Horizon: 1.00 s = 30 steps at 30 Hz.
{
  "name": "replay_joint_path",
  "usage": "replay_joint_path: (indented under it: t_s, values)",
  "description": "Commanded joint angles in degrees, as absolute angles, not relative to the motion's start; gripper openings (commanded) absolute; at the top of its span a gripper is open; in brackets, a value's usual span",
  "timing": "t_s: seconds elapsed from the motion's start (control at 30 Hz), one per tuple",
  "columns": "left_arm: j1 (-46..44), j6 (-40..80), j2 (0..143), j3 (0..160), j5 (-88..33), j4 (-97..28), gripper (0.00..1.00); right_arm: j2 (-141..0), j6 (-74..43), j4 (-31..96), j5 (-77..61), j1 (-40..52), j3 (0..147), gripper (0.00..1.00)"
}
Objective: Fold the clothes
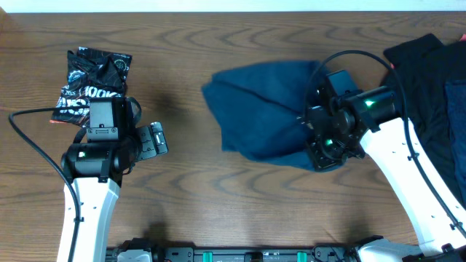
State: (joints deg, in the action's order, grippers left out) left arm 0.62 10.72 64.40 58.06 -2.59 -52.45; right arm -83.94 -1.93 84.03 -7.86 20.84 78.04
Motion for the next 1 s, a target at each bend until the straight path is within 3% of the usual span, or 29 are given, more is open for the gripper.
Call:
replay_joint_path:
  t_s: [0.0, 0.23, 0.33, 0.5, 0.73, 0.97]
  values:
    - [0.34, 11.31, 64.31, 59.11, -2.57, -52.14, 0.98, -83.57, -5.96, 83.29, 0.01, 21.08, 78.17, 0.01]
    - [0.34, 11.31, 64.31, 59.11, -7.73, -51.09, 0.98, -83.57, -1.04, 84.44, -2.15, 21.02, 78.17, 0.08]
    - [0.34, 11.33, 64.31, 59.11, -10.98, -49.78, 0.98, -83.57, -2.5, 85.6, 2.81, 20.95, 78.17, 0.01]
    - [-0.21, 14.57, 66.19, 59.09, -17.67, -44.64, 0.98, -83.57, -3.86, 86.5, 4.56, 20.95, 78.17, 0.01]
    - [-4.19, 17.96, 76.4, 59.09, -21.06, -36.45, 0.98, -83.57, -17.43, 86.32, 14.9, 19.66, 78.17, 0.01]
    - [-8.19, 25.76, 89.41, 59.09, -21.98, -27.86, 0.97, -83.57, -18.41, 86.04, 15.0, 18.15, 78.17, 0.01]
